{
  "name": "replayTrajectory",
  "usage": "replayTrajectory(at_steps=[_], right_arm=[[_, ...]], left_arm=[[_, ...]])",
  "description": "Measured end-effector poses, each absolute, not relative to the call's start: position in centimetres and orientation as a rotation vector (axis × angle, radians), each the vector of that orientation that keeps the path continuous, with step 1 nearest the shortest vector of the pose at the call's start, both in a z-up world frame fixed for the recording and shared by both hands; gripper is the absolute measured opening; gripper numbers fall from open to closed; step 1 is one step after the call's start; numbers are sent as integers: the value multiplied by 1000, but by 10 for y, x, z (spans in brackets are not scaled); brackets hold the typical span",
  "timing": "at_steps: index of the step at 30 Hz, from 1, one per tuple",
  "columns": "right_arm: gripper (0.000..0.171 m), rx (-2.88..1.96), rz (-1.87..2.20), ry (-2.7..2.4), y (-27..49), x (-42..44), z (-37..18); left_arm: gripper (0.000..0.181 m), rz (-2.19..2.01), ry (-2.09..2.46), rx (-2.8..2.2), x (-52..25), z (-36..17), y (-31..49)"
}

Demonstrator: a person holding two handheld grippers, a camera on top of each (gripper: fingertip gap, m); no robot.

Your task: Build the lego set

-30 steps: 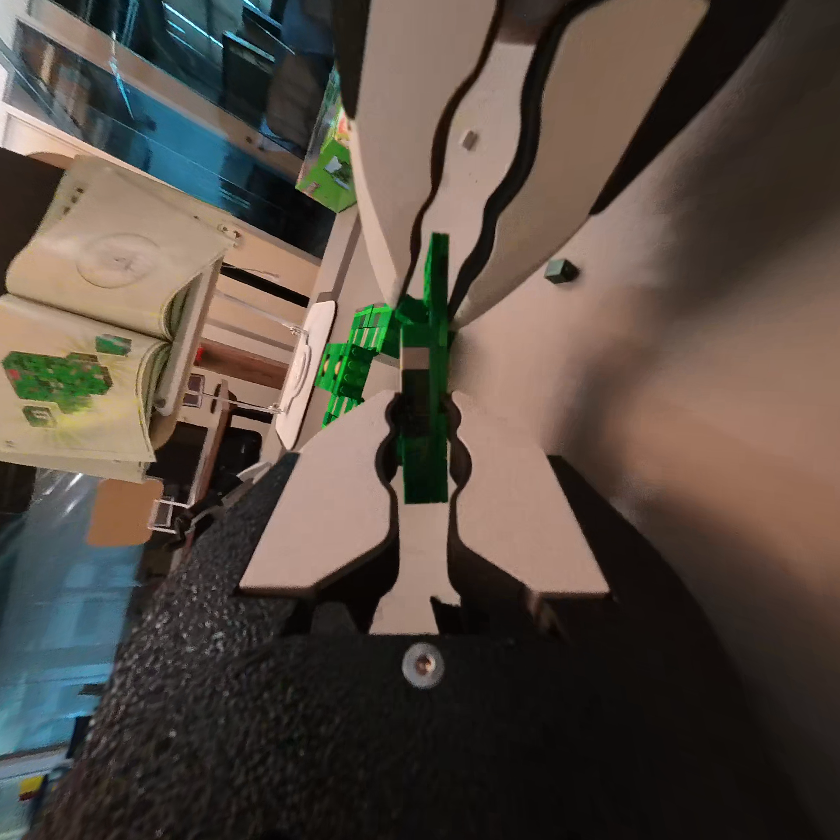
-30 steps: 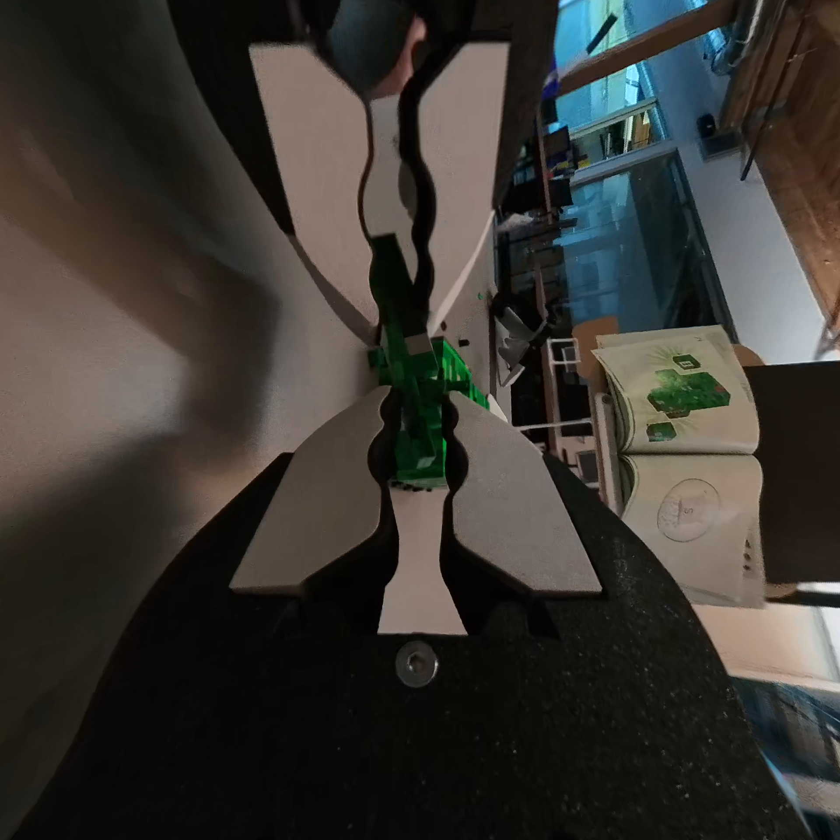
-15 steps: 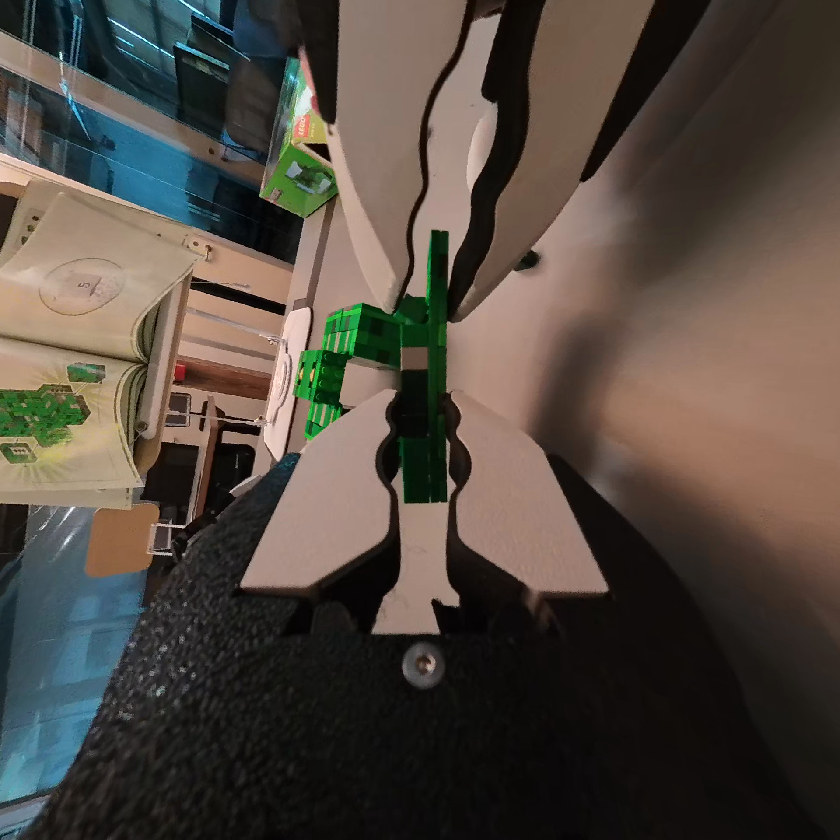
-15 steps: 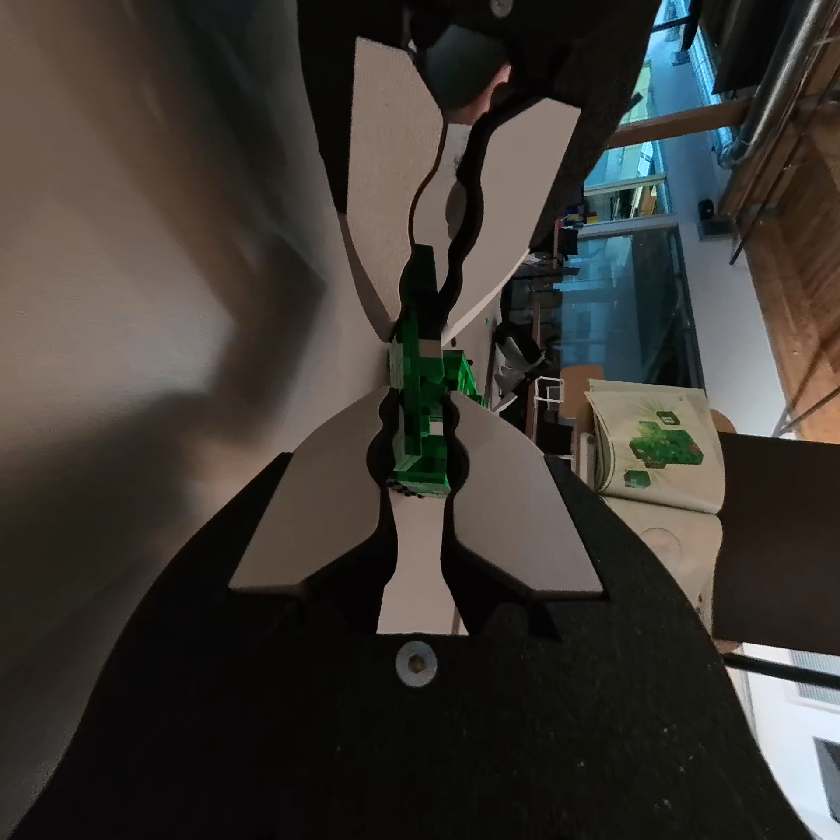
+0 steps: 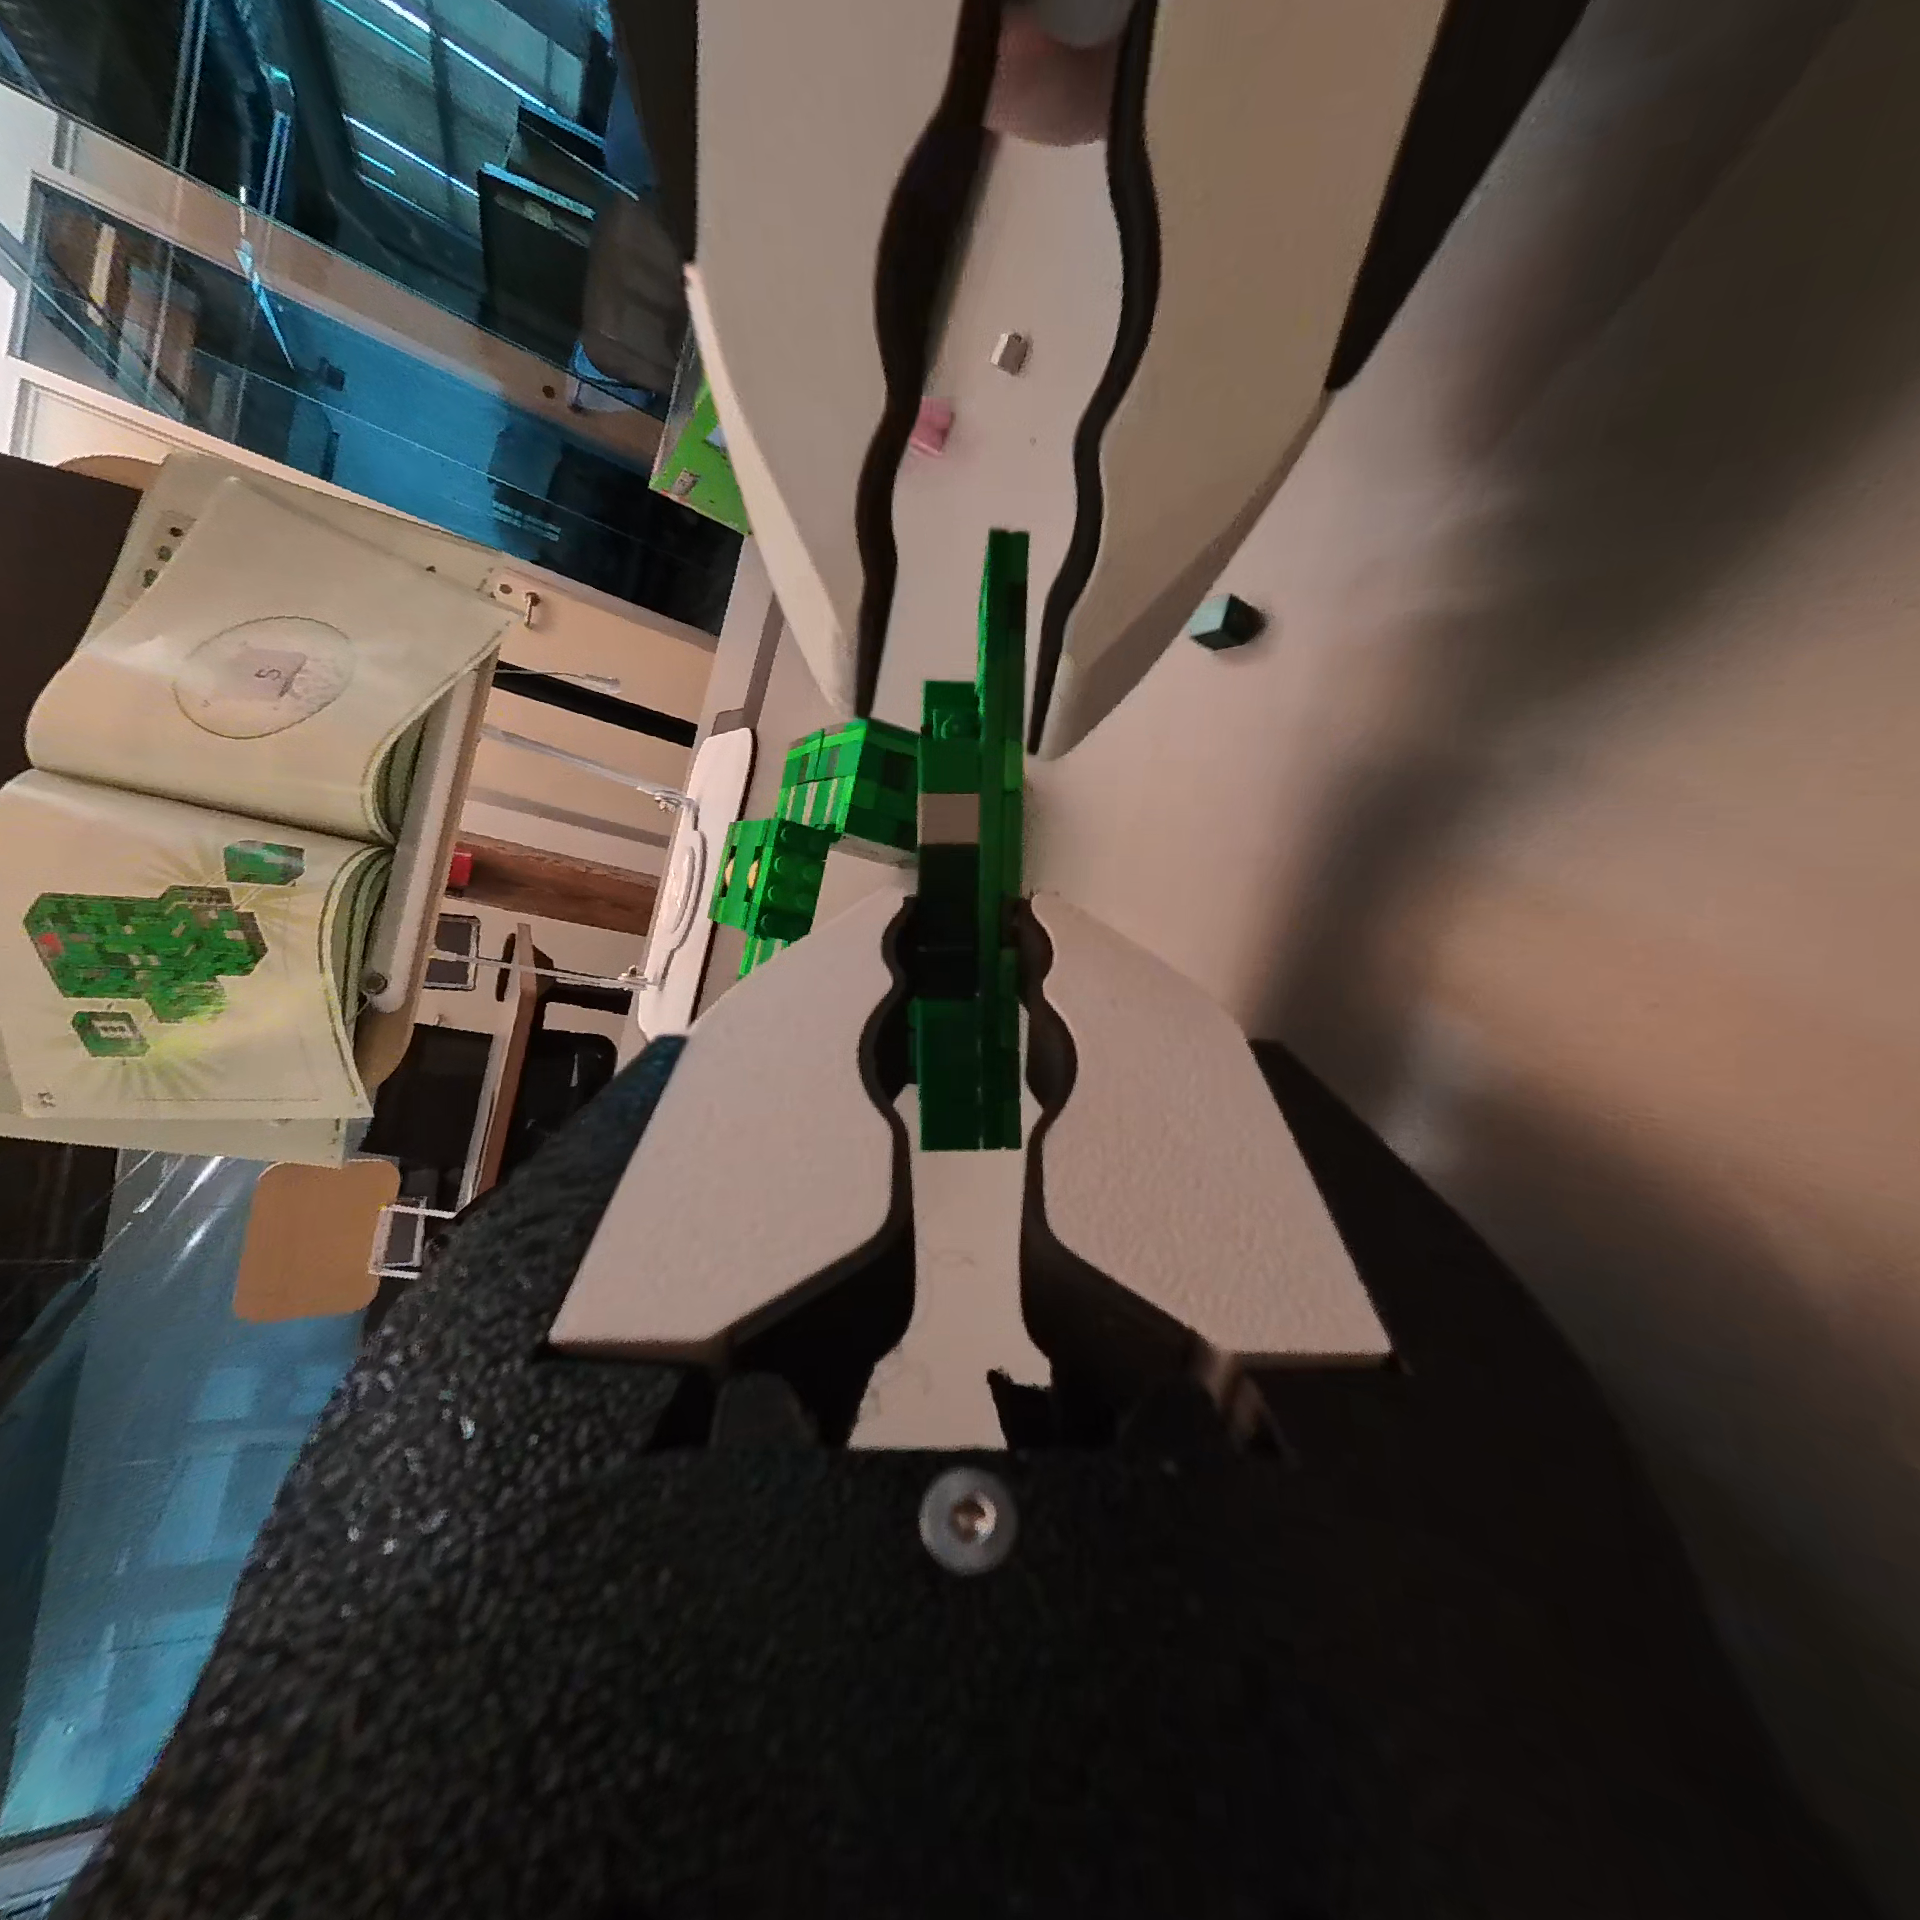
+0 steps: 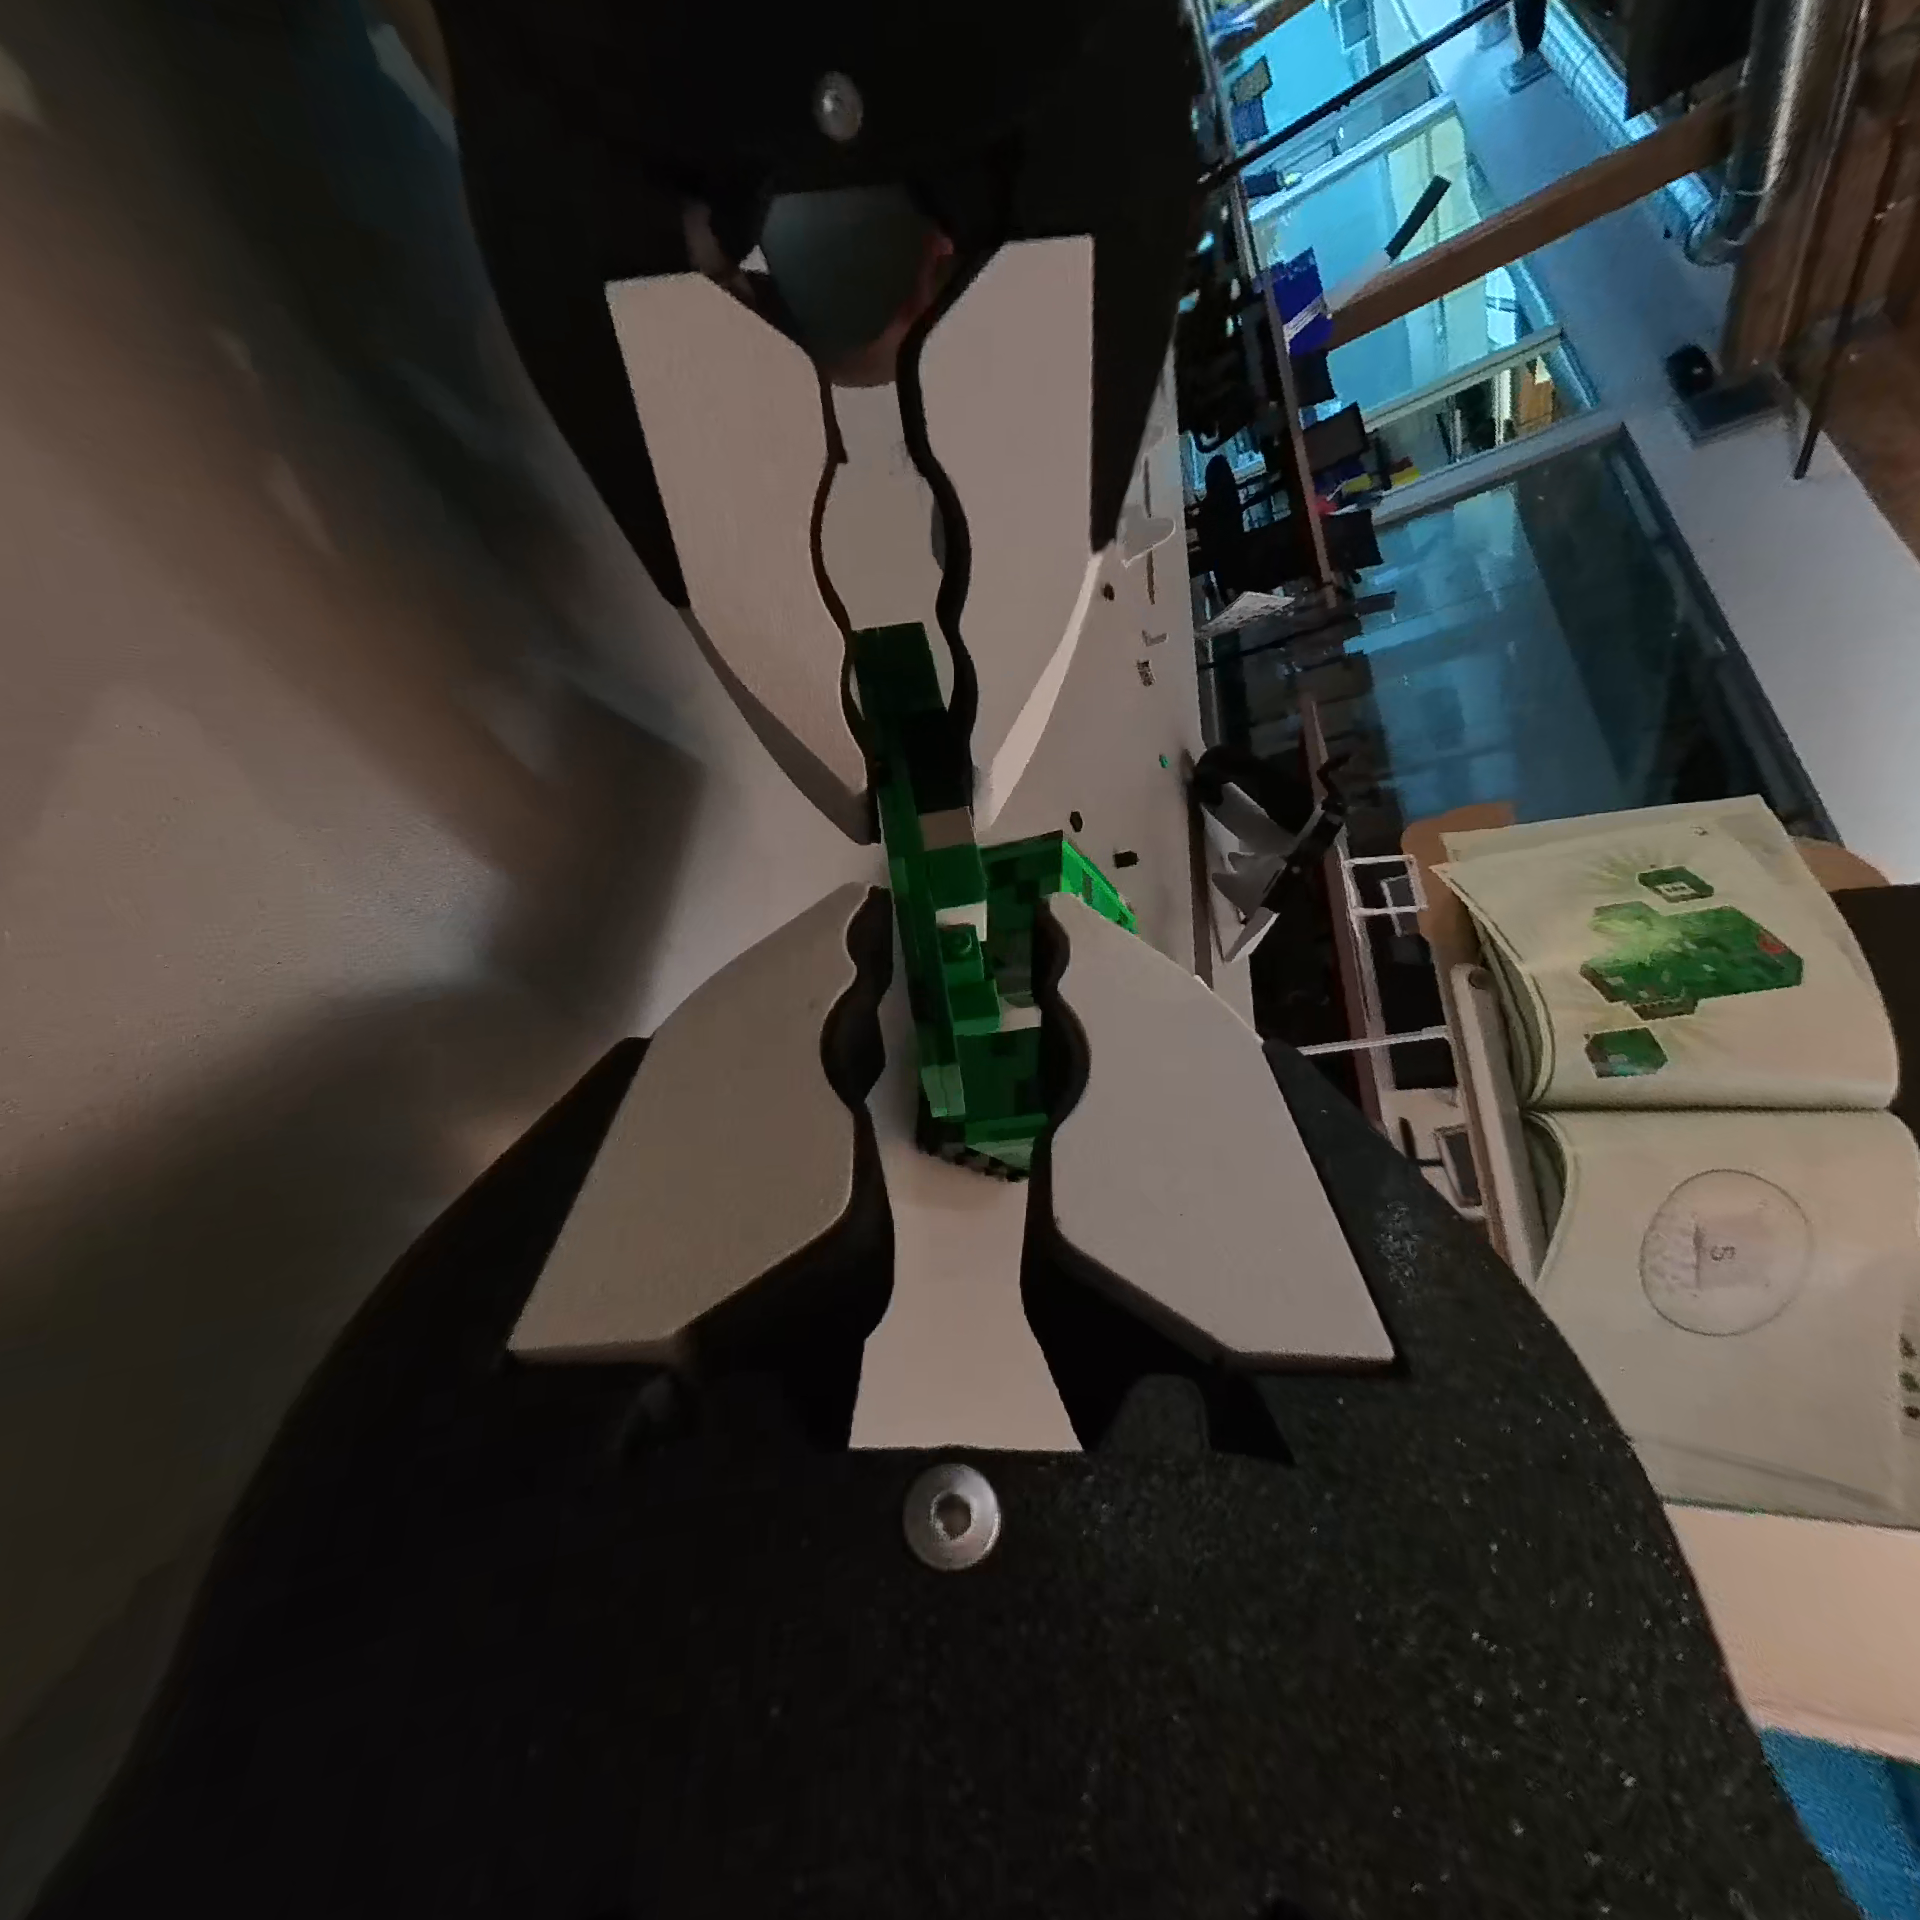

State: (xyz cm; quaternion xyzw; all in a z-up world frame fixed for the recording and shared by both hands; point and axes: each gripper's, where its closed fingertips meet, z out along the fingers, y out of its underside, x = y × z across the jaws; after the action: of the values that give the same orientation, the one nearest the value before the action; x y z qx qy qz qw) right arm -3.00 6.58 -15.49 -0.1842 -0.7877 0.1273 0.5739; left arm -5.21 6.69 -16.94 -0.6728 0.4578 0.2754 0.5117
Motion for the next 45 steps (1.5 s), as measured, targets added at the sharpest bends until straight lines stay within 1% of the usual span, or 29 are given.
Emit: replayTrajectory(at_steps=[5, 7, 10, 14, 18, 22, 26, 37, 45], right_arm=[[28, -499, 483, -1843, 61, -24, -145], [22, -552, 603, -1875, 58, -20, -144], [22, -615, 716, -1829, 63, -18, -134], [20, -670, 847, -1745, 69, -14, -118], [18, -866, 918, -1696, 90, -19, -122], [18, -1027, 974, -1805, 99, -18, -150], [19, -1074, 962, -1819, 108, -18, -163], [22, -1035, 865, -1793, 116, -17, -160], [21, -1059, 849, -1843, 116, -16, -171]], left_arm=[[17, 742, 1102, -1548, -57, -164, 68], [17, 809, 1110, -1489, -60, -161, 69], [17, 1007, 1132, -1353, -69, -154, 73], [17, 1305, 1140, -1102, -79, -129, 72], [17, 1403, 1239, -1106, -102, -143, 90], [17, 1307, 1280, -1103, -94, -153, 104], [17, 1225, 1276, -1088, -80, -157, 115], [17, 1062, 1293, -1089, -49, -166, 125], [17, 1021, 1299, -1130, -49, -172, 132]])
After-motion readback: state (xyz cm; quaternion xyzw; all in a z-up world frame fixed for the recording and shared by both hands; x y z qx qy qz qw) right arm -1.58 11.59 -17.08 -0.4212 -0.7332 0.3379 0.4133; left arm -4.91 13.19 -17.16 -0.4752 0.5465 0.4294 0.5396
